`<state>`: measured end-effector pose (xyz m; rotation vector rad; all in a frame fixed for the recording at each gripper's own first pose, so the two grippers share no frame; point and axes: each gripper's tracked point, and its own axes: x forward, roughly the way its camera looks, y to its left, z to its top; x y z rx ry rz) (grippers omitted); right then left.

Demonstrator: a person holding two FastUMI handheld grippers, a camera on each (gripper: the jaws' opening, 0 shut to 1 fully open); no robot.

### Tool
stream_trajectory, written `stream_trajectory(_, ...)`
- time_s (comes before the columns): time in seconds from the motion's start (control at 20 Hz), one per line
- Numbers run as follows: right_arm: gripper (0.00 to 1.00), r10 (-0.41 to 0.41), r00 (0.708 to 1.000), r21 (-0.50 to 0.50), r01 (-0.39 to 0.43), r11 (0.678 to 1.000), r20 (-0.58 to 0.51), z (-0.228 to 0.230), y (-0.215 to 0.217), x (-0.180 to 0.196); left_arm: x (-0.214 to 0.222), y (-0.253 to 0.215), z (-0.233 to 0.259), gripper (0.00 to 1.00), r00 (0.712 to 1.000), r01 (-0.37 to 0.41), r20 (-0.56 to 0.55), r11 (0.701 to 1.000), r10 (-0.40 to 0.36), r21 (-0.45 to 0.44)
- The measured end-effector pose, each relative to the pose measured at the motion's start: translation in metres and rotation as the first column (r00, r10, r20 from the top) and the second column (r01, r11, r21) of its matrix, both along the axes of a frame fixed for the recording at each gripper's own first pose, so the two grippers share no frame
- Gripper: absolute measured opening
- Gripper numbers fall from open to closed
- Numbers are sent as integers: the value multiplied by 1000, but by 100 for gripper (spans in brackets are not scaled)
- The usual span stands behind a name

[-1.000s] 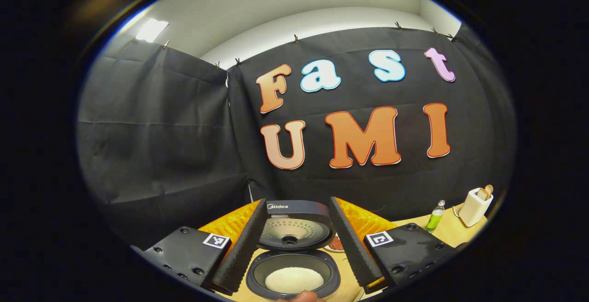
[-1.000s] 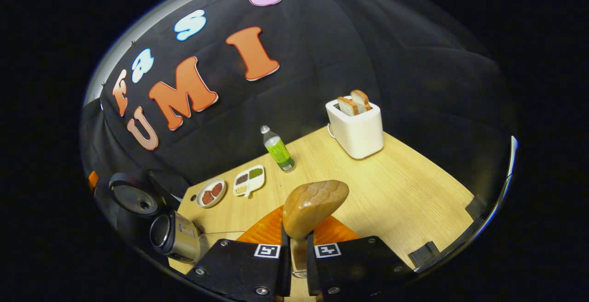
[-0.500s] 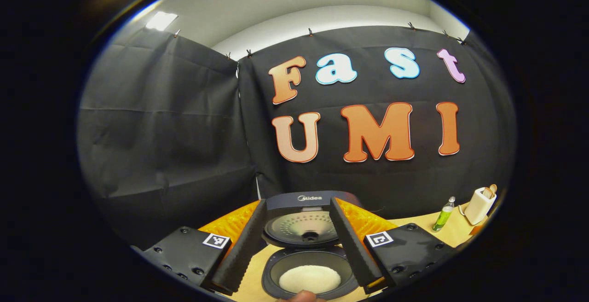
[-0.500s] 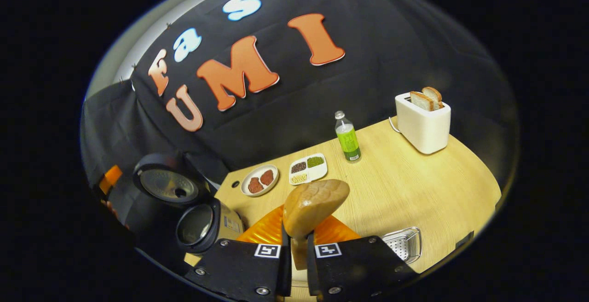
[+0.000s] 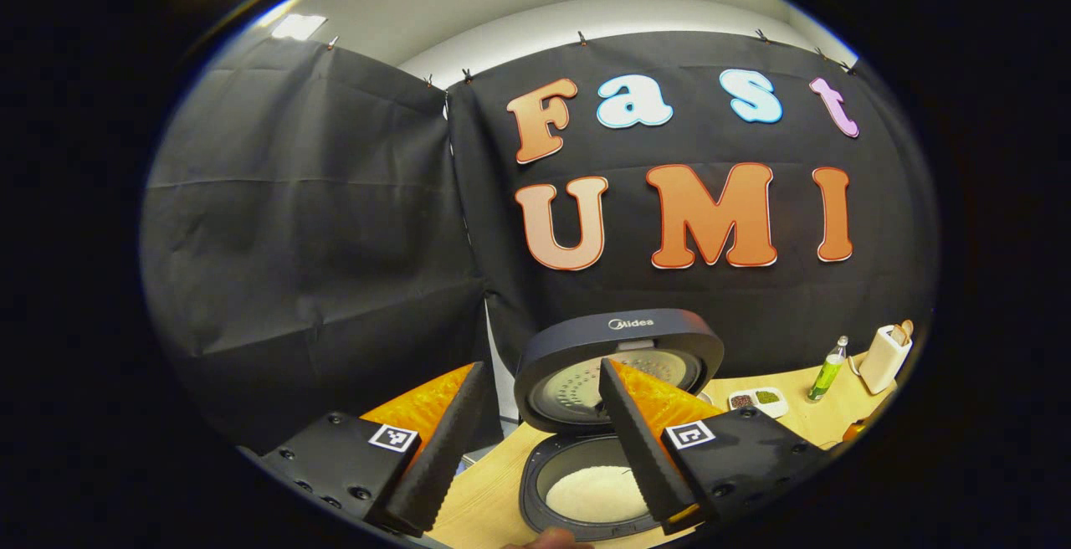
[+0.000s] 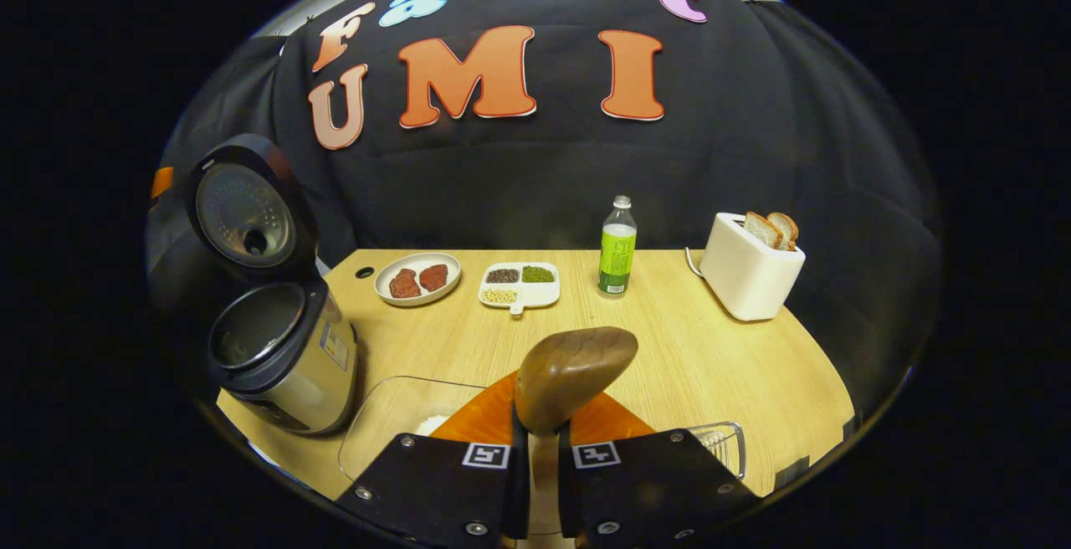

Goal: Close the left gripper, press the button to open the rice cooker; take a wooden spoon from the chopstick holder with the right hand, scoop a spoonful of rice and pour it into the rice cooker, then put the wooden spoon back into the chopstick holder.

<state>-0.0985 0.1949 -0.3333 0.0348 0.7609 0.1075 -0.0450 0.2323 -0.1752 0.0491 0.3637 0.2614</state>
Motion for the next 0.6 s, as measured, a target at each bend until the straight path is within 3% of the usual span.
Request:
stream_trajectory(0.2,13,-45,999,-77,46,996,5,-16,1,-8,6,5,-8,92,999,26,-21,1000,-26,9)
stream_trajectory(0.25,9,-39,999,-106,42,994,27,-17,2,-9,8,7,-9,92,999,35,-19,999,-35,17)
stream_trajectory(0.3,13,-12,999,-137,19,990,51,-17,4,-12,9,8,-10,87,999,44,-22,999,-43,22)
stream_trajectory(0.35,12,13,998,-164,-2,986,65,-18,7,-15,11,7,-11,92,998,53,-26,998,-52,25)
stream_trajectory(0.6,12,34,998,-180,-23,983,57,-39,17,-38,17,0,-12,95,996,85,-35,996,-84,23)
